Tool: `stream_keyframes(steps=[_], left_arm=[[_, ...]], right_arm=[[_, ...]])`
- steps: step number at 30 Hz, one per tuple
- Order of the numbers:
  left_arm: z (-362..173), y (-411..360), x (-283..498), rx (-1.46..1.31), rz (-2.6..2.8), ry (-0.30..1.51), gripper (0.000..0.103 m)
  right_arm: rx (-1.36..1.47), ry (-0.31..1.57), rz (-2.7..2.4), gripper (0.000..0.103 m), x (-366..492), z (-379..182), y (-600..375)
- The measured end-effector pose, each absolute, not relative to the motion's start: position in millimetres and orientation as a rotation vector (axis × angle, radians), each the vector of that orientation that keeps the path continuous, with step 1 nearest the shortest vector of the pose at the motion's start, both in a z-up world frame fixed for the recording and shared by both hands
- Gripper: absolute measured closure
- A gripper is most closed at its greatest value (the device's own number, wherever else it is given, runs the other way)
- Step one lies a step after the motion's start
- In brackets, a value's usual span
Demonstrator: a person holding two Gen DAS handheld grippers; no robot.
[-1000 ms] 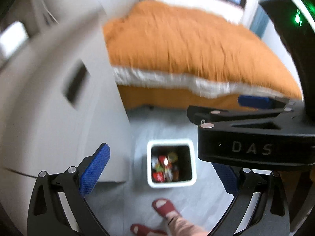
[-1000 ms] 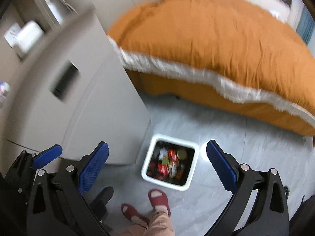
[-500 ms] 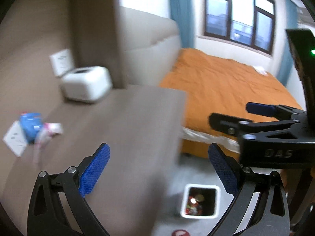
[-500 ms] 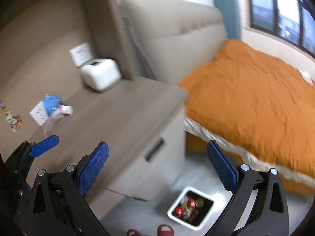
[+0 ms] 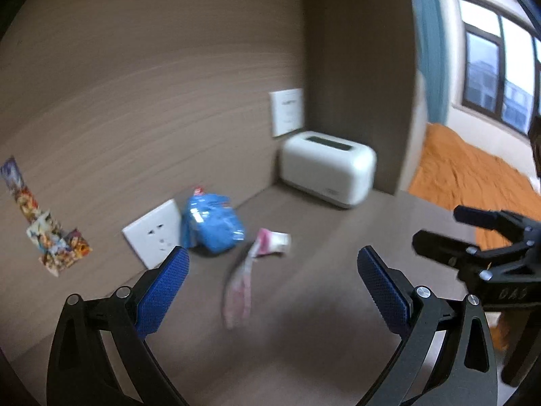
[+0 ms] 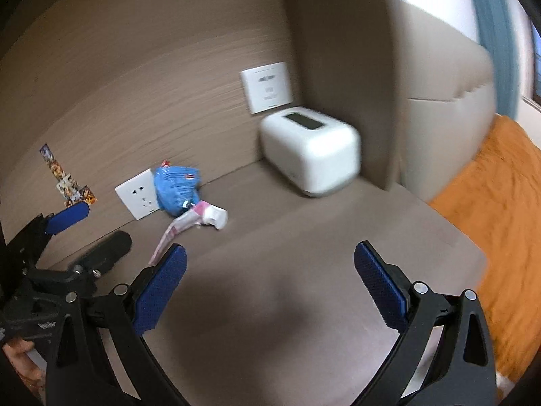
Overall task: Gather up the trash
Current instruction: 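Swing both tools back toward the desk, then grasp the blue bag with the left tool while the right tool grasps the pink-white cup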
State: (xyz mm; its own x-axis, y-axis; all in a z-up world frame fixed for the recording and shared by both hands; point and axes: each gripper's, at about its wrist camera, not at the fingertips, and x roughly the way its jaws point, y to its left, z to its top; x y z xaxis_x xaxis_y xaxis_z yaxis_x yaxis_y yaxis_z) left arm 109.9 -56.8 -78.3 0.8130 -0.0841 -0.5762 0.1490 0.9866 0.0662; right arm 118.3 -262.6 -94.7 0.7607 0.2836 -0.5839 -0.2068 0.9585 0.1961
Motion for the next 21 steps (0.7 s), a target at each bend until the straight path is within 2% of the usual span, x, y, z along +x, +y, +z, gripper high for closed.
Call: stream_keyframes(steps=[8,18,21], left_arm=[[-98.2,-12.0,165.4,0.109,0.006,0.655,0.005],[-126.5,-1.9,246.0,0.1,0.016,0.703,0.005],[-132.4,-7.2,259.8,0.102,-0.01,0.695,0.004]], right_arm=[[0.015,0.727,0.399,0.004,194.9,-121.4,-210.7],[-0.183,0.82,0.5,0.004,255.9,-164.5,-157.4],[-0.244,0.8,0.529,0.008,261.8,-168.6,-141.8]])
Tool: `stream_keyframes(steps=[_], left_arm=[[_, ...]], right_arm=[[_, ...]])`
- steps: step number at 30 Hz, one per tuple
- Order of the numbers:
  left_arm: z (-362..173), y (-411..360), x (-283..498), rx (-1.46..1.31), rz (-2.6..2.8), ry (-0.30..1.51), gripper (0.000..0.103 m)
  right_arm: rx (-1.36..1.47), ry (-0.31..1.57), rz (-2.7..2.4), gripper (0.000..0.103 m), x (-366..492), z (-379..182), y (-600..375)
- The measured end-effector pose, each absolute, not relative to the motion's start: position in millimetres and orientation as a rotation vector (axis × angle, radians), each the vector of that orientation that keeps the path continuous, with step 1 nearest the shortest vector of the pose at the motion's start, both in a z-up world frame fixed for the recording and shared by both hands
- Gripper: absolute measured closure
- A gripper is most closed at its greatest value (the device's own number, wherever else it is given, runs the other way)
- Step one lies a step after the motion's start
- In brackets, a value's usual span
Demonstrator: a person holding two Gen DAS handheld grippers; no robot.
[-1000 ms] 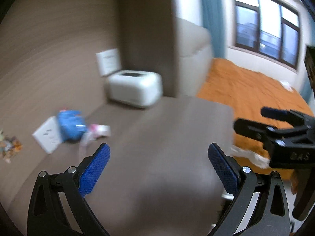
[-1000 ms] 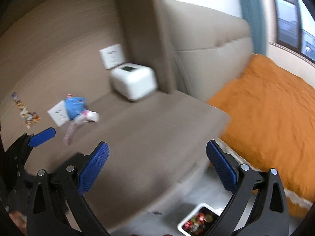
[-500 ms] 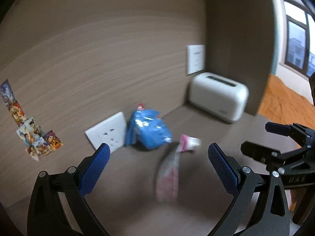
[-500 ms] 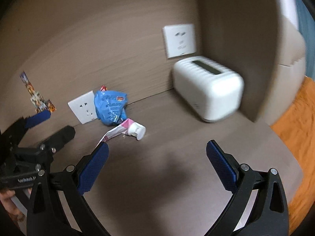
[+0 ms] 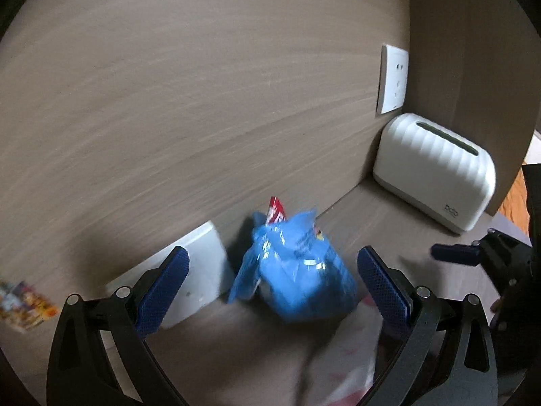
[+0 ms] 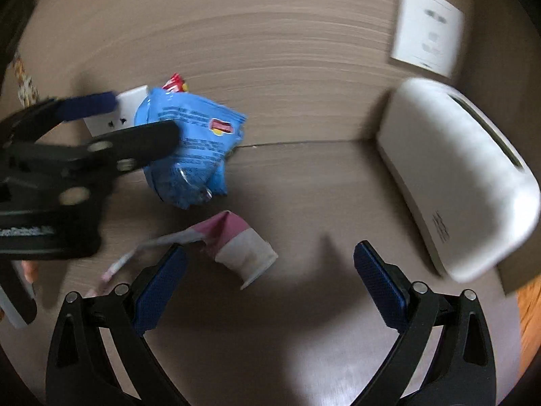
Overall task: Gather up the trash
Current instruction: 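Grasp the blue bag with the left tool while the right tool grasps the pink-white cup, then carry blue bag and pink cup over the white bin and open both tools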
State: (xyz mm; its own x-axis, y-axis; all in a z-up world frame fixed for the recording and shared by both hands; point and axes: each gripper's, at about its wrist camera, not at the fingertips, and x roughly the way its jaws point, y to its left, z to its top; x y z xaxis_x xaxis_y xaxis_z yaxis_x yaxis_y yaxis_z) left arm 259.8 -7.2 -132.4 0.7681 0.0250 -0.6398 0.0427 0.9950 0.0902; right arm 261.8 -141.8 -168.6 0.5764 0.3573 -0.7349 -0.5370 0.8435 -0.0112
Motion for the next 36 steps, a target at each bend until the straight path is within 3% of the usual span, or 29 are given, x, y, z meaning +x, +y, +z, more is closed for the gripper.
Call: stream_keyframes(steps=[2,6,7,8,14,22,36], left_arm=[[-138.8,-17.6,268.2,0.148,-0.037,0.717,0.004],[-154.1,-22.7,281.6,0.138,-0.081,0.764,0.005],[-157.4,-19.0,285.3,0.101,-0.098,0.781,0.01],[-160.2,-15.3,288.3,0.075,-0.103,0.794,0.024],[-161.4,-9.6,289.7,0.057,-0.13,0.808,0.034],[-142.7,-3.2,261.0,0.032,-0.13,0.774,0.035],[-81.0,-29.3,165.7,0.055,-0.185,0.651,0.035]], right_arm=[[-0.266,0.796,0.552,0.016,264.6,-171.4,-132.8],[-0.285,0.823,0.595,0.052,266.8,-179.8,-121.4],[-0.269,0.815,0.611,0.059,264.6,-177.9,-121.3],[-0.267,0.815,0.61,0.059,263.3,-178.0,-121.3],[-0.247,0.829,0.606,0.061,246.7,-178.2,-126.7],[-0.236,0.842,0.566,0.07,205.8,-172.3,-143.3],[-0.167,0.745,0.383,0.07,122.8,-122.4,-202.0]])
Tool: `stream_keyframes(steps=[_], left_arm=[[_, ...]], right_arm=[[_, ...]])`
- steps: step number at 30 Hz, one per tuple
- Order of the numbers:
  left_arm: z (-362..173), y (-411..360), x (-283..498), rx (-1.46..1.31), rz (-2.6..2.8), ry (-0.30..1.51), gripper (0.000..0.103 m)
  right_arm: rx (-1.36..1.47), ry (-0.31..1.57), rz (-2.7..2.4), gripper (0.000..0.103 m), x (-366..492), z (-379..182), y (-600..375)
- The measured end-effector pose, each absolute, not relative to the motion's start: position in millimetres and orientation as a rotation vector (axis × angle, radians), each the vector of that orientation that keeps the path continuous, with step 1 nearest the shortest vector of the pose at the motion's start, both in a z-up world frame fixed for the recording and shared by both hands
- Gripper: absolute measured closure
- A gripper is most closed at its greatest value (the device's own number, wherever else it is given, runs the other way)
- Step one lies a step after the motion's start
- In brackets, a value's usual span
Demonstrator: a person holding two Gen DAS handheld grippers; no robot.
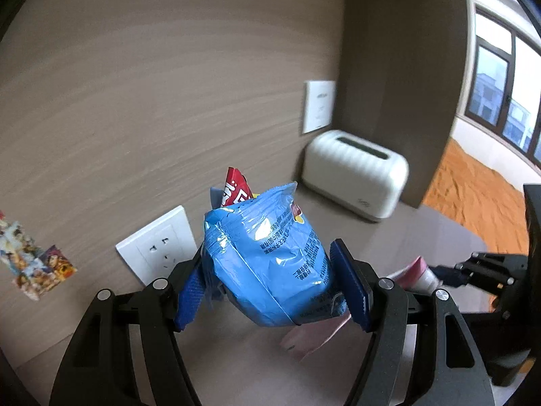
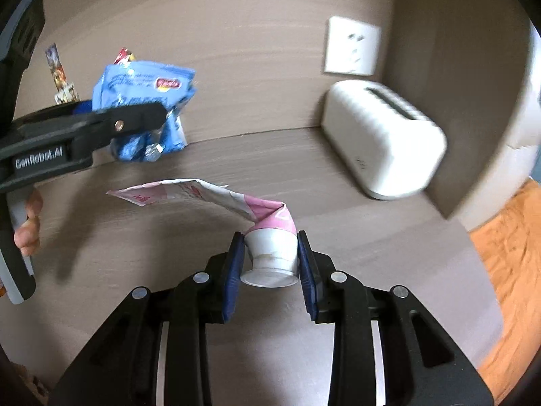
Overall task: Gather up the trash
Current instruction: 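Carry blue bag and pink cup over the white bin and open both tools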
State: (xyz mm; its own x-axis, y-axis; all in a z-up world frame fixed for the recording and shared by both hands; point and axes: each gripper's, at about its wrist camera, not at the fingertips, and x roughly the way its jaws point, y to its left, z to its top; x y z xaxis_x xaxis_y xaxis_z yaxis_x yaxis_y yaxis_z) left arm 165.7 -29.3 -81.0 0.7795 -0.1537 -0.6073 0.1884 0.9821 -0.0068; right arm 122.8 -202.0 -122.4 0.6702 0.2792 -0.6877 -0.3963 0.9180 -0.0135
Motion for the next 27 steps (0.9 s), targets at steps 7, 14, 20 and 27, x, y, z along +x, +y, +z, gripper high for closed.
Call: stream_keyframes(steps=[7,14,20,27], left_arm=[[-66.3,-59.3,110.6,0.085,-0.277,0.626,0.035],[-68.6,-117.0,66.9,0.158,-0.434,0.63,0.035],[-84.9,-181.2,41.9,0.216,-0.593,0.66,0.035],[-117.9,-256.3,7.0,0.292,-0.78,0.722,0.035]], right_arm=[[-0.122,0.708,0.261,0.07,73.4,-112.4,-248.4],[-0.045,0.731,0.087,0.07,0.3,-120.0,-309.9],[0.033,0.792,-0.069,0.07,-48.0,-138.5,-359.2],[0.114,0.885,-0.229,0.07,-97.3,-172.5,-412.5]])
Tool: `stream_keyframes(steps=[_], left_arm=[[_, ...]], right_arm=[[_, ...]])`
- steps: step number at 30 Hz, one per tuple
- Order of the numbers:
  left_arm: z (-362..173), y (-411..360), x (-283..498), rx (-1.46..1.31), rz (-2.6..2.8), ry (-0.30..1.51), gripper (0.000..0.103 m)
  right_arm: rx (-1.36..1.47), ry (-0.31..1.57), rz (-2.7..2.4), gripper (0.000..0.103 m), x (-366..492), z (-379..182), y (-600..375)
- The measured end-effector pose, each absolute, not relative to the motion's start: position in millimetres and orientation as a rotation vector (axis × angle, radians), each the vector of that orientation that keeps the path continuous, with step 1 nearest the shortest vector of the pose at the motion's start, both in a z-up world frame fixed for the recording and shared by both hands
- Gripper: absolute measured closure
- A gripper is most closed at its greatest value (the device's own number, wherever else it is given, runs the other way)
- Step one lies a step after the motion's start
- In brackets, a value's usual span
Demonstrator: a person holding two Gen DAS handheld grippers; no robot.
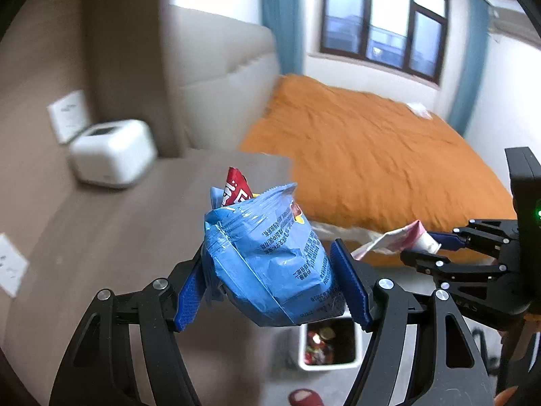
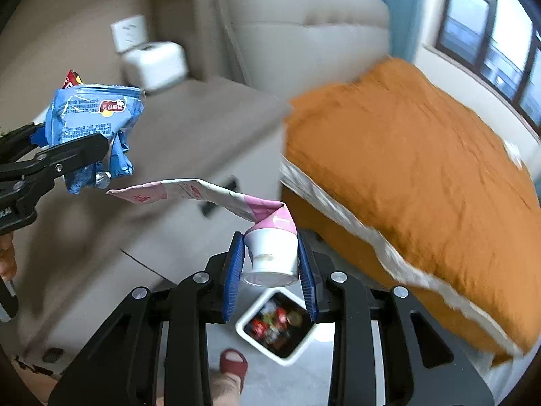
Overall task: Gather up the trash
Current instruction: 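Carry blue bag and pink cup over the white bin and open both tools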
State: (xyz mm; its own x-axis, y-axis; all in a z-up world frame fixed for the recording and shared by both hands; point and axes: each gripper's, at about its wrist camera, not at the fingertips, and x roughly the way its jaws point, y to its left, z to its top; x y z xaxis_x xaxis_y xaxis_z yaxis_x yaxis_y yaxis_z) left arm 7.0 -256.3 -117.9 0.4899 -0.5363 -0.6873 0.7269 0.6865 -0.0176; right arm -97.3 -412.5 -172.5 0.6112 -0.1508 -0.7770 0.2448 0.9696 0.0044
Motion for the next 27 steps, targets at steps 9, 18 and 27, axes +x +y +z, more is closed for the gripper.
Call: stream_keyframes(steps=[9,18,27], left_arm=[[-183.7,-328.5,-22.1,0.384,-0.923,0.826,0.035],[-318.7,-385.1,-10.7,0.454,-0.981,1.047,0.035],[-469.6,-409.8,-11.1,0.474,-1.018,1.21,0.035]], right_arm=[[0.16,1.01,-0.303,0.07,-130.3,-248.6,-448.5],[0.254,1.128,-0.262,0.07,-129.3,-376.0,-467.4],[0.248,1.22,-0.193,0.07,-113.5,-501.2,-459.1]])
